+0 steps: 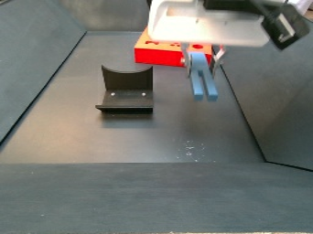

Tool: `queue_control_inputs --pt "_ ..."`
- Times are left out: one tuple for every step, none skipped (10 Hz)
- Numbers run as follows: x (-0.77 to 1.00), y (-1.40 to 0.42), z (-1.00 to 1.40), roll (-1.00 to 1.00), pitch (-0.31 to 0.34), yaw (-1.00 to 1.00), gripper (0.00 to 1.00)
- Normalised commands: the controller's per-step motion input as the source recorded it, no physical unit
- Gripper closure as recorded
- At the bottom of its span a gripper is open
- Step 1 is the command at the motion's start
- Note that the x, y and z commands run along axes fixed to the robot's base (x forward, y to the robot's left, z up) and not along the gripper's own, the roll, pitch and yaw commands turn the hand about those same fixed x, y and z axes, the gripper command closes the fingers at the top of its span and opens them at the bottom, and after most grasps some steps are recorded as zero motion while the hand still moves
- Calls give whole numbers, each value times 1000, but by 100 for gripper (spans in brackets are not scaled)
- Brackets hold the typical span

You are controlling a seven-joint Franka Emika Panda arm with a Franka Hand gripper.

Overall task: Pick up the double-square object. Move up. Rotate the double-square object. Place the double-square object on the fixture. Regrasp the double-square object. Move to above the board. Insert the double-square object.
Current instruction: Place the double-square object on the fixture.

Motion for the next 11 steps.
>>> queue_control_inputs --pt "-29 8 1000 69 41 -11 100" --pt "-31 9 1000 76 42 -11 100" --pt "-33 9 933 85 49 -5 100" --pt "-24 8 784 91 51 3 100" --pt "-16 8 585 98 62 10 100" --pt "-9 7 484 101 67 13 100" --pt "-1 4 283 99 79 23 100" --pt "1000 -462 -143 -351 -426 285 100" --pt "1000 -453 -177 -340 -401 264 100" --pt "1000 -419 -176 -314 -354 220 100" --pt "1000 -367 -151 -269 -214 130 100"
